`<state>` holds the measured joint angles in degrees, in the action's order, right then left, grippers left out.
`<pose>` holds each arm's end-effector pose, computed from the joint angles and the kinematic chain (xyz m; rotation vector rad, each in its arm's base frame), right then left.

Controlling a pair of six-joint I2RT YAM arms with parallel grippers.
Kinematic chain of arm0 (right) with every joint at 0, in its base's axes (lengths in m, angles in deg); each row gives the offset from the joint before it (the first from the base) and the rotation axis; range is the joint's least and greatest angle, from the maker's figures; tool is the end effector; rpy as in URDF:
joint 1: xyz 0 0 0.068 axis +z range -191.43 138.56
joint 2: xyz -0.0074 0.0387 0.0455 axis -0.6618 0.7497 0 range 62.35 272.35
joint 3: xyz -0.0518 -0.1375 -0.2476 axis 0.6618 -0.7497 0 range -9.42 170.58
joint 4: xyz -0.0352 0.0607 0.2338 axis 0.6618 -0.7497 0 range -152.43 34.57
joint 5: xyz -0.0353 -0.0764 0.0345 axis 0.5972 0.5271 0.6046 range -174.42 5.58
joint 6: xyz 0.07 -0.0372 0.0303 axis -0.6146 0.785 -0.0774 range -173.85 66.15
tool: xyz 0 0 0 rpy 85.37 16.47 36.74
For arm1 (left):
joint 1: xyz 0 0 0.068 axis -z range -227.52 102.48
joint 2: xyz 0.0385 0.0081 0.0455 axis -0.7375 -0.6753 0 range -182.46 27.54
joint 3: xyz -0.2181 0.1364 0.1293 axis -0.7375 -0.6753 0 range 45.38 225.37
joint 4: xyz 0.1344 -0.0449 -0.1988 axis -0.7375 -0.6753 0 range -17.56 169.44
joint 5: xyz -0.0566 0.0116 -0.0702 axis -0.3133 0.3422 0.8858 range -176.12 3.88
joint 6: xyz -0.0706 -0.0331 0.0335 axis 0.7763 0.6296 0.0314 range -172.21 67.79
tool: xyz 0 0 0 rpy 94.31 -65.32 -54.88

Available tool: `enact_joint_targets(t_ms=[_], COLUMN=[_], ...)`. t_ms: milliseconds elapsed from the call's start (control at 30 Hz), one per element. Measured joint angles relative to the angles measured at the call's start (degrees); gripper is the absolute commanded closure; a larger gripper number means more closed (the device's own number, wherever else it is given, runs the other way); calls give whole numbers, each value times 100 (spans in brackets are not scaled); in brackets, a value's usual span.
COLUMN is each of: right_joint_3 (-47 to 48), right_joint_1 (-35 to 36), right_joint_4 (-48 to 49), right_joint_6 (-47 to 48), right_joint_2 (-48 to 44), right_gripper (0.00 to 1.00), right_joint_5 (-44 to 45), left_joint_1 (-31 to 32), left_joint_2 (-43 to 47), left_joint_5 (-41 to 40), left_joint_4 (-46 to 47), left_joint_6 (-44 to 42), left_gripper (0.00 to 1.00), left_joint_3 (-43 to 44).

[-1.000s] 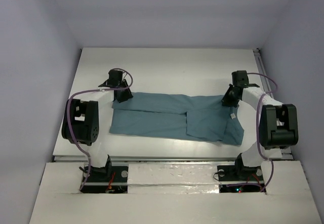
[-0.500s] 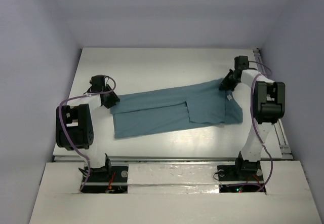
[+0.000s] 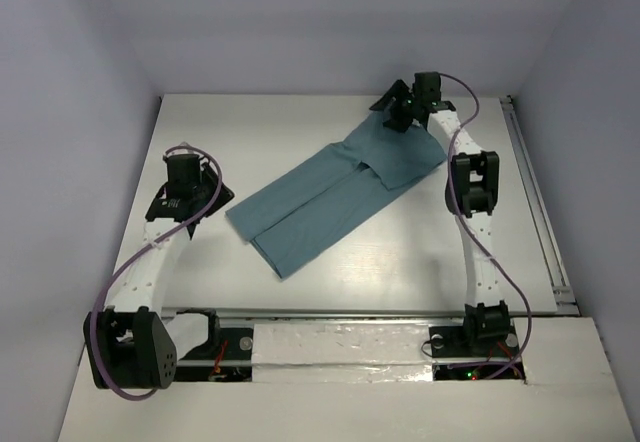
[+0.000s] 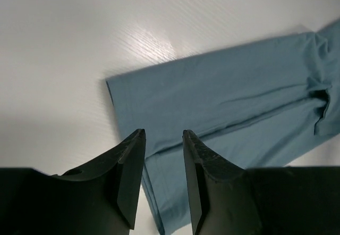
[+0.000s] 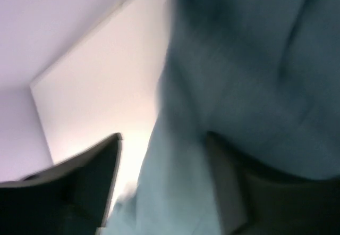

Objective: Fold and stack the t-shirts
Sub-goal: Rotate the tshirt 90 degrees

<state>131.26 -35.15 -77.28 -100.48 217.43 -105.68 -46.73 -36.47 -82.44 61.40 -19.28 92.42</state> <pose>0.6169 0.0952 0.1482 0.5875 2.2336 0.9053 0.2531 -0.0082 0.2710 -0.5759 2.1326 -0.4013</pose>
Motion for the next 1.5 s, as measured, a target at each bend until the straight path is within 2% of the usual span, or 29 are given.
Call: enact_joint_targets(t_ms=[33,133,200,267,300,333,400,433,467,500,533,567,633,767,900,1000,1033,1100,1133,1200,1300,1367,1500], right_joint_3=[-271,-1340,-2413,-3467,-4113,-4634,-6105,-6693,-7235,-7718,-8172,-8533,-9193,-9551,-9245,-8885,-8850,-8804,-8804,-8944,-9473,-10122,-11199], right_joint_1=[39,173,254,348,402,485,841,1147,1504,1956,2422,2881,3777,4804,5160,5252,5268,5265,5257,5219,5123,4981,4723], right_joint_4=[0,13,219,448,684,826,1285,1318,1388,1436,1515,1519,1449,1060,1217,1690,1895,2264,2413,2721,3147,3106,1864], right_joint_6=[48,358,546,719,761,752,616,509,348,153,-116,-385,-929,-1987,-2863,-3421,-3591,-3847,-3954,-4124,-4304,-4293,-3956], right_joint_2=[-284,-1515,-2693,-3897,-4546,-5099,-6290,-6695,-7038,-7228,-7291,-7272,-7128,-6811,-6140,-5578,-5436,-5202,-5119,-5045,-5309,-5890,-7650], right_gripper=[2,1,1,41,76,100,100,100,96,85,60,49,36,35,43,62,63,75,90,100,100,100,100], right_joint_5=[-48,-195,-181,-83,-15,92,369,459,595,713,841,951,1235,1893,2387,2568,2577,2616,2636,2645,2605,2658,2852], left_joint_1=[63,238,306,332,332,332,356,376,411,459,522,592,750,1143,1377,1425,1427,1427,1427,1427,1427,1427,1440], left_joint_2=[17,-13,-52,-107,-127,-140,-140,-129,-114,-98,-59,-17,92,278,363,385,385,385,382,374,282,94,-457], left_joint_5=[2,9,55,103,138,184,291,323,365,411,468,533,627,680,721,717,713,682,658,605,522,496,487], left_joint_4=[-72,-256,-319,-337,-343,-343,-317,-299,-278,-267,-245,-232,-232,-229,-240,-254,-256,-267,-278,-293,-308,-299,-157], left_joint_6=[-11,-98,-184,-291,-334,-389,-531,-568,-625,-656,-662,-667,-669,-680,-699,-704,-704,-706,-708,-710,-726,-748,-765], left_gripper=[70,72,73,77,82,86,100,100,100,100,100,100,100,100,100,100,100,100,100,97,93,91,82], left_joint_3=[0,2,48,162,238,321,487,542,586,612,616,616,623,669,715,737,737,737,739,743,802,922,1134])
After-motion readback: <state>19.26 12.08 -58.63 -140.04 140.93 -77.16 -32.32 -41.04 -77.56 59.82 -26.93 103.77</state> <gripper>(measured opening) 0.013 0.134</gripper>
